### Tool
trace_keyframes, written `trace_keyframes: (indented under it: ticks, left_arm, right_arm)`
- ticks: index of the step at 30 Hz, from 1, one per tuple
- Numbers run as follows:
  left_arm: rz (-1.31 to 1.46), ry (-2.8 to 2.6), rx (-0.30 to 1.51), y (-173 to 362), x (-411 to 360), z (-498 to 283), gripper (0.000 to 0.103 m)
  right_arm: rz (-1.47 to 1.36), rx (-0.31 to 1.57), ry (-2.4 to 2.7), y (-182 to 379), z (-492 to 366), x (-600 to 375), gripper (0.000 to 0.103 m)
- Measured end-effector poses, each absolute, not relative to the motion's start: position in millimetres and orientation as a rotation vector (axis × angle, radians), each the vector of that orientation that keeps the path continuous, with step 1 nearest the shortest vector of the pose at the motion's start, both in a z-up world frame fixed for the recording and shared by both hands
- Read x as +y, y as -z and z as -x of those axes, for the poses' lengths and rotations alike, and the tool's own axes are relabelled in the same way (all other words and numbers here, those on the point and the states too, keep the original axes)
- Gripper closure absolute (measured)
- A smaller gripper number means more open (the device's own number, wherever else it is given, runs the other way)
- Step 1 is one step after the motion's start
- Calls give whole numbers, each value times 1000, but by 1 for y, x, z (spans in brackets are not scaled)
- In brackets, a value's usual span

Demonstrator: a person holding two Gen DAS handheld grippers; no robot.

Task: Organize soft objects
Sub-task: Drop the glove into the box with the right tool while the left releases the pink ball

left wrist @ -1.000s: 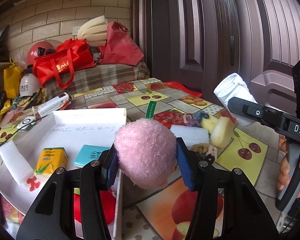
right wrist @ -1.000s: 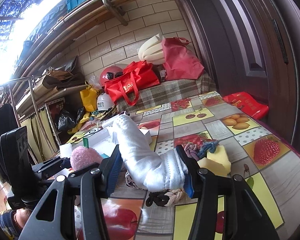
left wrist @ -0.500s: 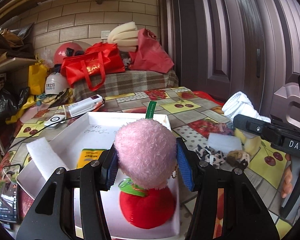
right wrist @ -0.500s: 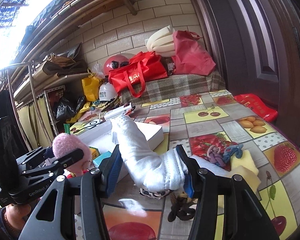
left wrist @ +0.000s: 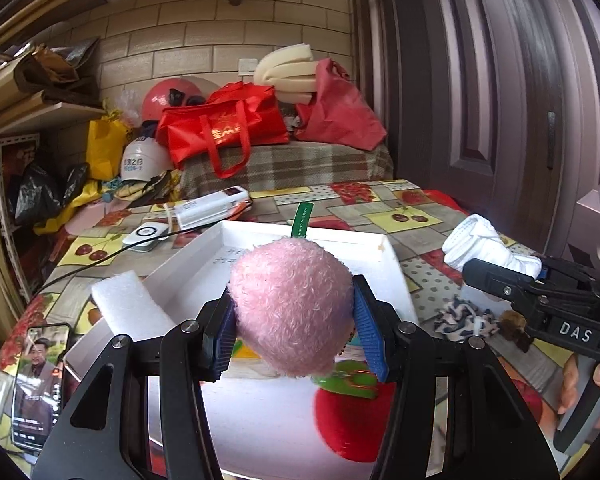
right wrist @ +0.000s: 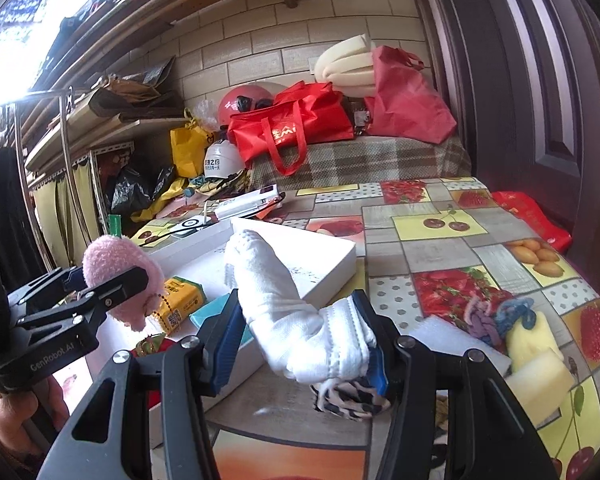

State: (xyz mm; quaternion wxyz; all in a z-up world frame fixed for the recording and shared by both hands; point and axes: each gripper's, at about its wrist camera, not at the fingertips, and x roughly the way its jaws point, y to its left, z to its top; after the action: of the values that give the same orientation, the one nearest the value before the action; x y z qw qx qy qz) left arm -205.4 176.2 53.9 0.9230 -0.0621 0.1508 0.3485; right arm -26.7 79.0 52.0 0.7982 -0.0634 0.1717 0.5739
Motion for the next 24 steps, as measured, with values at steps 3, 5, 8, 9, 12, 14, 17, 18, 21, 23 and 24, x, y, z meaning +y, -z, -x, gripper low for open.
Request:
trace_keyframes:
  ticks: [3, 5, 8, 9, 12, 14, 17, 18, 21, 23, 24]
  left_arm:
    - [143, -759, 310, -53, 190, 213, 50]
    - [151, -785, 311, -52, 200, 218, 50]
    - [185, -826, 313, -51, 218, 226, 50]
    - [199, -837, 314, -50, 224, 228, 50]
    - [234, -859, 319, -48, 238, 232, 50]
    - [249, -866, 323, -47, 245, 233, 50]
    - [251, -870, 328, -47, 249, 232, 50]
    - [246, -870, 332, -47, 250, 231, 50]
    - [232, -869, 341, -47, 251, 228, 50]
    - [235, -865, 345, -47, 252, 227, 50]
    - [240, -863, 348, -47, 254, 226, 50]
  right_arm:
    - [153, 358, -1243, -52, 31, 91, 50]
    - [156, 361, -1250, -52, 32, 100, 50]
    - [153, 378, -1258, -51, 31, 112, 50]
    - [150, 390, -1260, -51, 29, 117, 50]
    - [146, 414, -1259, -50, 27, 129, 50]
    - [144, 429, -1257, -49, 25, 136, 50]
    - [139, 445, -1255, -48, 24, 144, 50]
    - [138, 449, -1253, -48, 24, 147, 50]
    - [139, 460, -1252, -47, 24, 154, 50]
    - [142, 469, -1253, -46, 24, 159, 50]
    - [142, 474, -1254, -46, 24, 161, 50]
